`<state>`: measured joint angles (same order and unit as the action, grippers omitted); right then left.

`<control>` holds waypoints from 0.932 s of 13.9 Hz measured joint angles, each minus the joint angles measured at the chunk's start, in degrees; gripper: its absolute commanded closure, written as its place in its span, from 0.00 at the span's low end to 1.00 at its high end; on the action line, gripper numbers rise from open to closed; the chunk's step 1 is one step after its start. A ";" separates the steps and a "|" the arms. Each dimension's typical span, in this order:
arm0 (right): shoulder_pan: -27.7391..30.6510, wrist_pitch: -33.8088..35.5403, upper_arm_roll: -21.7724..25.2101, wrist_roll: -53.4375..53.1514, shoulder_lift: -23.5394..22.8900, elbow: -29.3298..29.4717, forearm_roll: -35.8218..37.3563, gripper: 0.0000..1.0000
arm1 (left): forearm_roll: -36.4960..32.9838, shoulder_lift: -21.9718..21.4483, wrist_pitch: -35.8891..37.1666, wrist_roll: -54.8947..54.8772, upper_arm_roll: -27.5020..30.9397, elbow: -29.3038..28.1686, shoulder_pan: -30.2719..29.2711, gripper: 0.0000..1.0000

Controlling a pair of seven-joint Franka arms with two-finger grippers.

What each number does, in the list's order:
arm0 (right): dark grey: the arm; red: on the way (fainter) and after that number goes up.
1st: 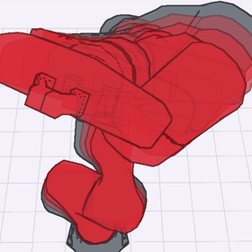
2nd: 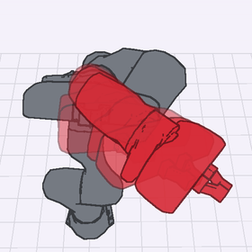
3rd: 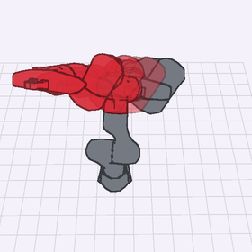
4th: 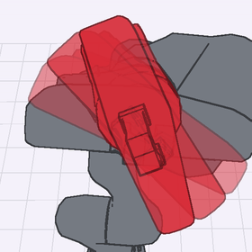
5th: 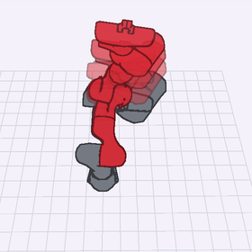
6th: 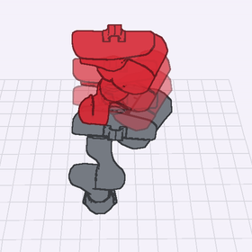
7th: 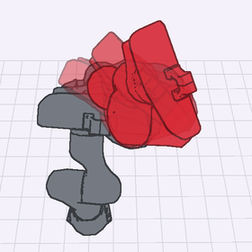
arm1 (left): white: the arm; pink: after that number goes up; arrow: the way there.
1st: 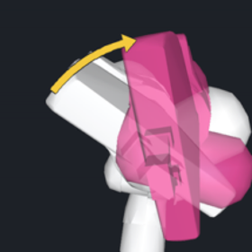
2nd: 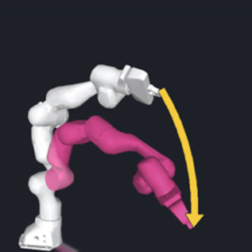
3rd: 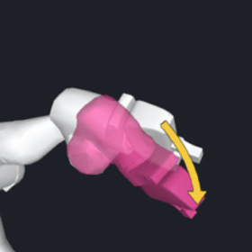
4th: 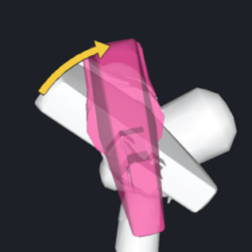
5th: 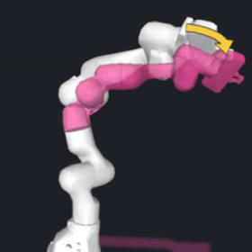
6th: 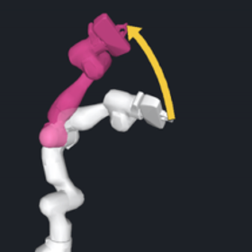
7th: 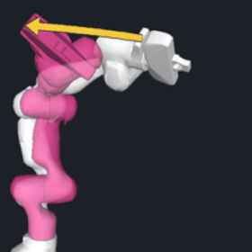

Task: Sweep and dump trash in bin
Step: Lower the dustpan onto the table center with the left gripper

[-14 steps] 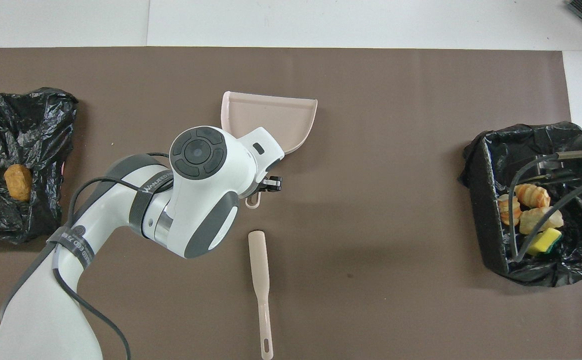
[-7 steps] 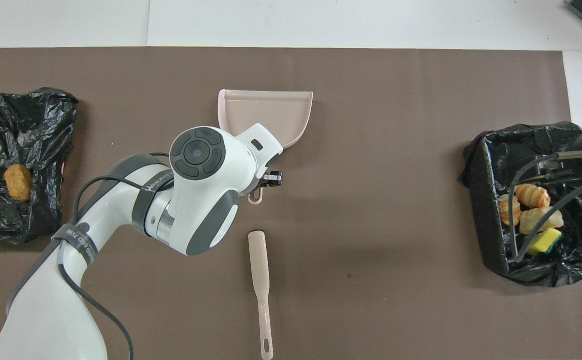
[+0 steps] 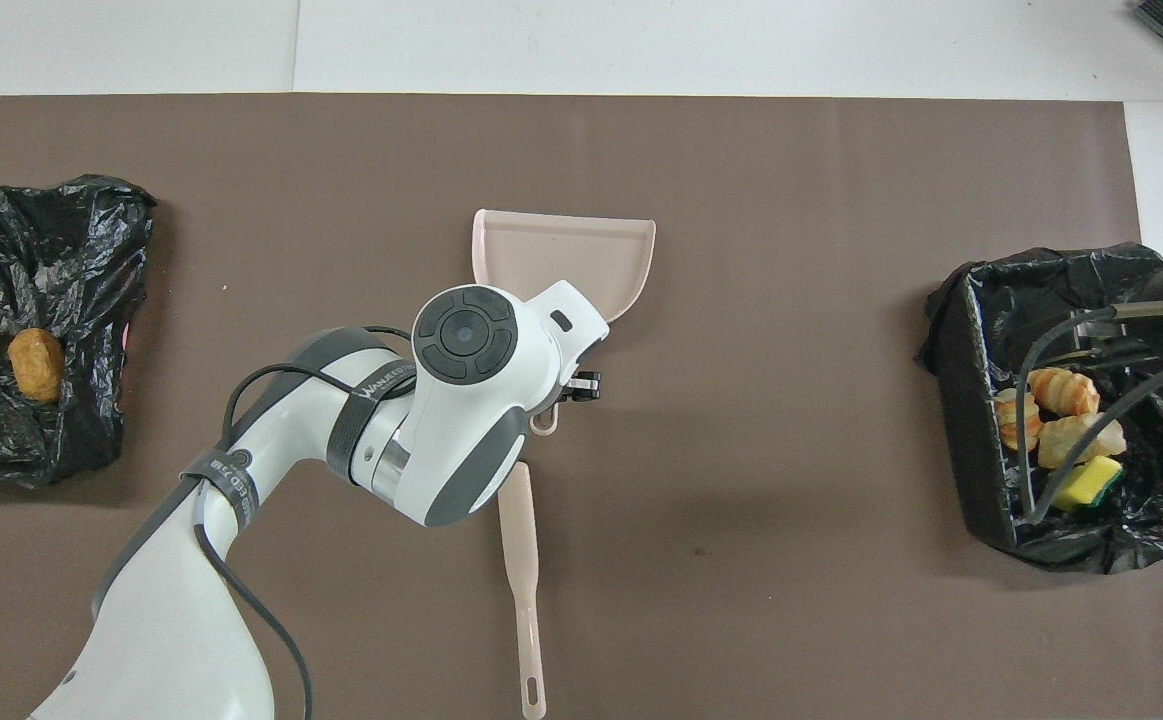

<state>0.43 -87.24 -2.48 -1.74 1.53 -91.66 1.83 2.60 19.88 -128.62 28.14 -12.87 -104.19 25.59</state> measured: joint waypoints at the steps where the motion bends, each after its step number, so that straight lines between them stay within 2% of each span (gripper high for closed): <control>1: 0.00 0.00 0.00 0.00 0.00 0.00 0.00 0.00 | 0.00 -0.03 -0.02 0.04 0.10 0.07 0.00 1.00; 8: 0.00 0.00 0.00 0.00 0.00 0.00 0.00 0.00 | 0.00 -0.02 -0.24 3.96 0.38 0.08 0.00 1.00; 9: 0.00 0.00 0.00 0.00 0.00 0.00 0.00 0.00 | 0.00 -0.02 -0.24 4.10 0.40 0.08 0.00 0.86; 10: 0.00 0.00 0.00 0.00 0.00 0.00 0.00 0.00 | 0.00 -0.02 -0.24 4.16 0.43 0.08 0.00 0.01; 13: 0.00 0.00 0.00 0.00 0.00 0.00 0.00 0.00 | 0.00 -0.04 -0.23 4.27 0.76 0.10 -0.02 0.00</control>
<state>0.43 -87.24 -2.48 -1.74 1.53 -91.66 1.83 2.60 19.84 -128.85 32.40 -12.11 -104.09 25.57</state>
